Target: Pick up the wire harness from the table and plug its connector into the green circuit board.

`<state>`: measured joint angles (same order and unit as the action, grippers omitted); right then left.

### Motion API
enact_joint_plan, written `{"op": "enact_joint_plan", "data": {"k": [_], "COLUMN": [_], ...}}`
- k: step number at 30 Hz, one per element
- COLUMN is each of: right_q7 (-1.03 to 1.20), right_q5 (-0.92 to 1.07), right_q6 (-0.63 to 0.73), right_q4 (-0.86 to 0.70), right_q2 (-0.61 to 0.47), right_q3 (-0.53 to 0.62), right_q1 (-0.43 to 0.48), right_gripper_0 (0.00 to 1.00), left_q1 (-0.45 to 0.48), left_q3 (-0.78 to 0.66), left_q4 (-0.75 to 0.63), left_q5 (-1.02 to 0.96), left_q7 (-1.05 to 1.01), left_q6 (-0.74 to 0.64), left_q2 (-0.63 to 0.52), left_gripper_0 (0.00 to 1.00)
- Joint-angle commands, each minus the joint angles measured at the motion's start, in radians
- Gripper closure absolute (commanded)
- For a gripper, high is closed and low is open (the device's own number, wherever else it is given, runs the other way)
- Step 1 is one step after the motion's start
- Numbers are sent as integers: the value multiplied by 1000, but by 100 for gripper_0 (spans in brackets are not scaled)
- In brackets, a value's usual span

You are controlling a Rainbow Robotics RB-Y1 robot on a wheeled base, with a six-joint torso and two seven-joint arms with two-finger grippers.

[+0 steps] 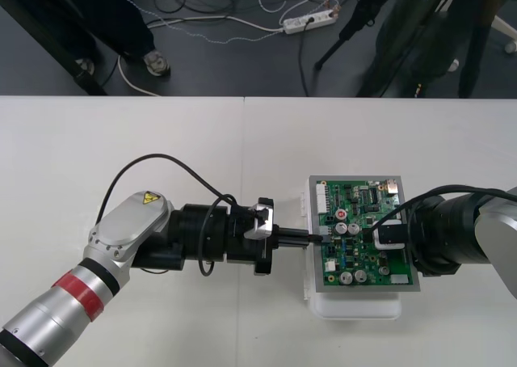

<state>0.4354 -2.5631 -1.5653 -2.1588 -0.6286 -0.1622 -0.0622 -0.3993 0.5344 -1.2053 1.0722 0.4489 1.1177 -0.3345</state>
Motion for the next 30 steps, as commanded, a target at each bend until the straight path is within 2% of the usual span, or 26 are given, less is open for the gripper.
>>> {"op": "enact_joint_plan", "data": {"k": [1,30], "right_q7": [52,52], "right_q5": [1,-5], "right_q6": [-6,-6], "right_q4": [-36,-36], "right_q2": [17,15], "right_q3": [-16,-16], "right_q1": [-8,-8], "right_gripper_0": [0,0], "left_q1": [-21,-19], "left_q3": [9,7], "left_q4": [-45,-45], "left_q5": [6,22], "left_q7": [4,10], "left_q6": [-32,-50], "left_q2": [51,72], "left_gripper_0": [100,100]}}
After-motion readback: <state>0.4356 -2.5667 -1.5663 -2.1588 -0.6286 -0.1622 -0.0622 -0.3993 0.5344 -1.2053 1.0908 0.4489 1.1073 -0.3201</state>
